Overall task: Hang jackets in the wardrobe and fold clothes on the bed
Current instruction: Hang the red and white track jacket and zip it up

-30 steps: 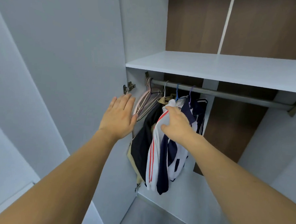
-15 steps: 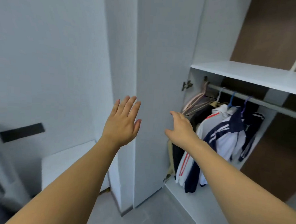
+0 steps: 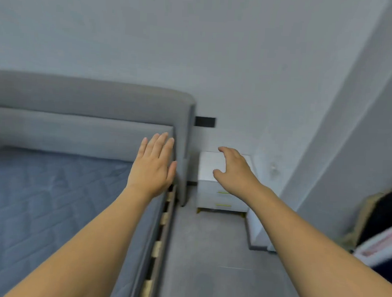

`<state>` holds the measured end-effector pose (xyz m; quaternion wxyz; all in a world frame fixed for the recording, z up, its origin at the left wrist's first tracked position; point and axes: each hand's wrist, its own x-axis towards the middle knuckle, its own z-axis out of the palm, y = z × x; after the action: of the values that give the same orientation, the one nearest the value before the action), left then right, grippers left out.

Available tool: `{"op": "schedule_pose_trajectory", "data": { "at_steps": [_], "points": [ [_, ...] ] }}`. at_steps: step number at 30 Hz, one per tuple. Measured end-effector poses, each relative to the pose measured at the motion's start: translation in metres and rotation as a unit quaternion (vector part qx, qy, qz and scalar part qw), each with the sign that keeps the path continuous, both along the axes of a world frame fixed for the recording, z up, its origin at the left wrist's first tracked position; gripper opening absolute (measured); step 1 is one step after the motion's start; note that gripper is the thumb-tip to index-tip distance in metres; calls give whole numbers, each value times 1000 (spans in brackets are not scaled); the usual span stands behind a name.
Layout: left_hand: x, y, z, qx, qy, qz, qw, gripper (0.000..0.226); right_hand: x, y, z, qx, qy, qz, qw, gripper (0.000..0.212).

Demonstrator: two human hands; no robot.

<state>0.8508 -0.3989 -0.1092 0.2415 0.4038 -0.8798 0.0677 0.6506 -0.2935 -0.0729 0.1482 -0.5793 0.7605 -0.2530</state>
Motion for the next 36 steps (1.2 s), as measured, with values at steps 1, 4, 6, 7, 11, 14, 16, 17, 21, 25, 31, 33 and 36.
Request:
{"op": "schedule_pose_trajectory", "data": {
  "at_steps": [1,4,6,7,11,14,16,17,21,25,31,33,36],
  "points": [
    [30,0,-4,3,5,30,1000,57,25,-11,-3,1,0,26,1000,64],
    [120,9,-17,20,16,125,992,58,104,-40,-16,15,10,116,993,63],
    [180,23,-28,31,15,187,982,58,160,-55,-29,31,14,178,983,63],
    [210,32,-34,37,14,216,976,59,188,-61,-36,37,16,208,977,63],
    [325,82,-58,60,16,322,945,58,306,-66,-63,62,16,316,946,63],
    [409,127,-77,72,18,385,920,58,401,-54,-78,76,13,381,921,62],
    [466,156,-90,85,22,430,898,59,466,-41,-90,88,13,422,902,61],
    [494,171,-98,90,25,452,887,59,498,-34,-96,94,13,441,893,60],
    [599,237,-134,121,33,539,833,60,624,2,-132,119,18,516,848,58],
    [688,309,-195,157,55,620,767,63,735,47,-184,150,26,576,803,57],
    [772,403,-324,264,116,740,607,69,854,113,-300,221,45,630,743,56],
    [787,432,-373,308,144,772,538,71,881,132,-342,244,47,639,728,56],
    [804,472,-446,362,198,809,418,75,907,156,-409,280,57,649,705,56]
  ]
}}
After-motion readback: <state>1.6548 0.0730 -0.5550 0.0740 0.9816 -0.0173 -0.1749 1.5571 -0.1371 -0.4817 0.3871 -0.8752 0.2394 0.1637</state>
